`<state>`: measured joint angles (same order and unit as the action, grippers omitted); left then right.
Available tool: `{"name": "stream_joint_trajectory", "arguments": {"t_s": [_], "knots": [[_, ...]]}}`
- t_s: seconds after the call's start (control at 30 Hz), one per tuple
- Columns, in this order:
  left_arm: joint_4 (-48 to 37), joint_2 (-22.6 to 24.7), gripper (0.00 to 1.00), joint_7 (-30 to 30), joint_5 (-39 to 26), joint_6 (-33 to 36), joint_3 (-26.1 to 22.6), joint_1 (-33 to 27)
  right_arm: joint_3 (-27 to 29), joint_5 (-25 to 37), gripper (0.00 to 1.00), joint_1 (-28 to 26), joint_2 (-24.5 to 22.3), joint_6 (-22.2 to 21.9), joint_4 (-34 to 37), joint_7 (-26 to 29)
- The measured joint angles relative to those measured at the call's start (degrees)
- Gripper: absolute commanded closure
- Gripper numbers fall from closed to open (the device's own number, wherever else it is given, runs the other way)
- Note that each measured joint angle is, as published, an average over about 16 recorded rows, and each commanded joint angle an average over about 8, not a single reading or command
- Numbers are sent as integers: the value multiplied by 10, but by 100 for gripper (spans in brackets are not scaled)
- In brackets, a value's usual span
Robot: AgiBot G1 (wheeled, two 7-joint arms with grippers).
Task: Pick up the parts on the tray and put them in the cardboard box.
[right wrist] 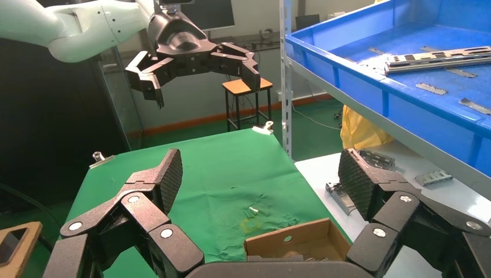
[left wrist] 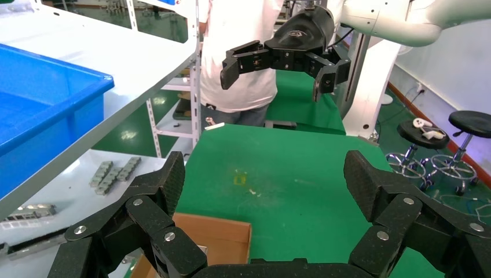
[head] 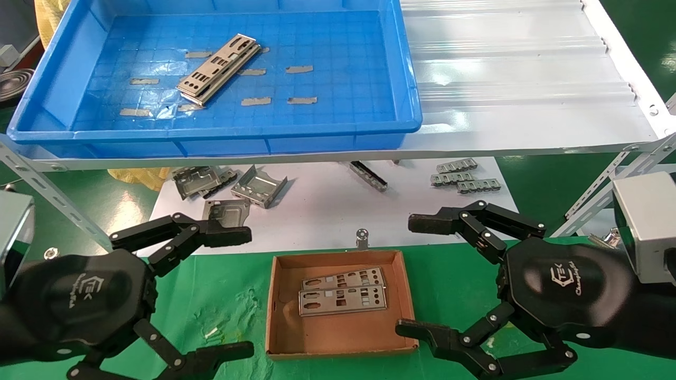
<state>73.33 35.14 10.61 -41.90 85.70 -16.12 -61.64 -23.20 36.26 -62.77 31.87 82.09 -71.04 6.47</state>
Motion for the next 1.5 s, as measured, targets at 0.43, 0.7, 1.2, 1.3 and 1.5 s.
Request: {"name": "stream_joint_trajectory", "arguments": {"t_s": [0.43, 0.7, 1.2, 1.3, 1.5], "knots": [[0, 0, 0, 0, 0, 0, 0, 0, 0, 0, 0, 0, 0, 0, 0, 0], [0, 0, 0, 0, 0, 0, 0, 0, 0, 0, 0, 0, 0, 0, 0, 0], [0, 0, 0, 0, 0, 0, 0, 0, 0, 0, 0, 0, 0, 0, 0, 0], [0, 0, 0, 0, 0, 0, 0, 0, 0, 0, 0, 0, 0, 0, 0, 0], [0, 0, 0, 0, 0, 0, 0, 0, 0, 0, 0, 0, 0, 0, 0, 0]]}}
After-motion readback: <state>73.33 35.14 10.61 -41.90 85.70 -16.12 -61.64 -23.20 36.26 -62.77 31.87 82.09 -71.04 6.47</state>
